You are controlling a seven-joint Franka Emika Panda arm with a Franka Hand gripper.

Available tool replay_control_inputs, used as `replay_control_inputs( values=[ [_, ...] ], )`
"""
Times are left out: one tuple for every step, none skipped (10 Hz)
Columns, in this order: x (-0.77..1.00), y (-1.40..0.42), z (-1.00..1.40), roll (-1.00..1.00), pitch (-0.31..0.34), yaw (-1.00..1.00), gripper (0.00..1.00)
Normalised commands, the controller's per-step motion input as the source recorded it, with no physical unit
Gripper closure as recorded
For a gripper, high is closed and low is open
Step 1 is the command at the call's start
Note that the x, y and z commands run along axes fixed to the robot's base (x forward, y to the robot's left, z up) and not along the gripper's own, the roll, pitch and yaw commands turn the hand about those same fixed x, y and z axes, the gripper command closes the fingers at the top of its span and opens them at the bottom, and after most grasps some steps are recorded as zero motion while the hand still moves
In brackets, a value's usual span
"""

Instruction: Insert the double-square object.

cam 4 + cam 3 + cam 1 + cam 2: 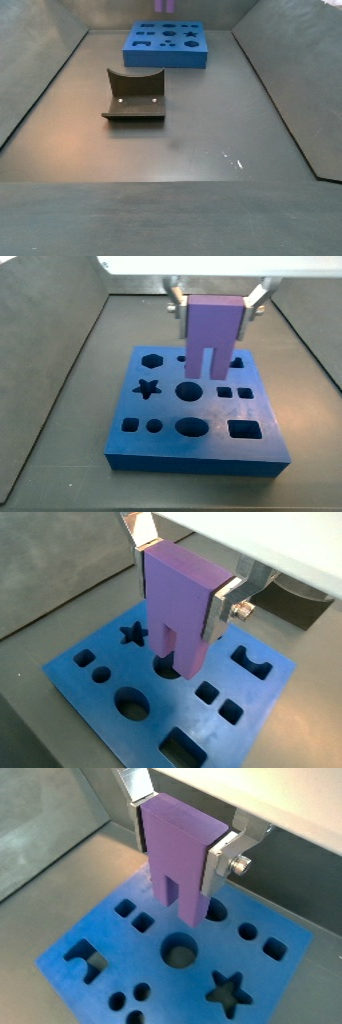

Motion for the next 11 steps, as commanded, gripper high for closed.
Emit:
replay_control_inputs(
  values=[
    [0.54,0.00,-0.09,0.00,0.000,0.00,1.00],
    [0.90,-0.04,-0.28,0.01,-0.224,0.00,1.00],
    [1.00,0.00,-0.32,0.01,-0.179,-0.03,1.00],
    [1.00,0.00,-0.33,0.05,-0.141,-0.03,1.00],
    [1.00,0.00,-0.34,0.07,-0.106,-0.02,1.00],
    [1.00,0.00,-0.24,0.12,-0.061,0.00,1.00],
    [1.00,0.00,-0.25,0.26,0.000,0.00,1.00],
    [1.00,-0.03,-0.26,0.43,0.124,0.00,1.00],
    [0.95,-0.01,-0.17,0.46,0.184,0.00,1.00],
    [0.90,-0.03,-0.22,0.42,0.220,0.02,1.00],
    [0.92,-0.04,-0.26,0.34,0.224,0.06,1.00]
  ],
)
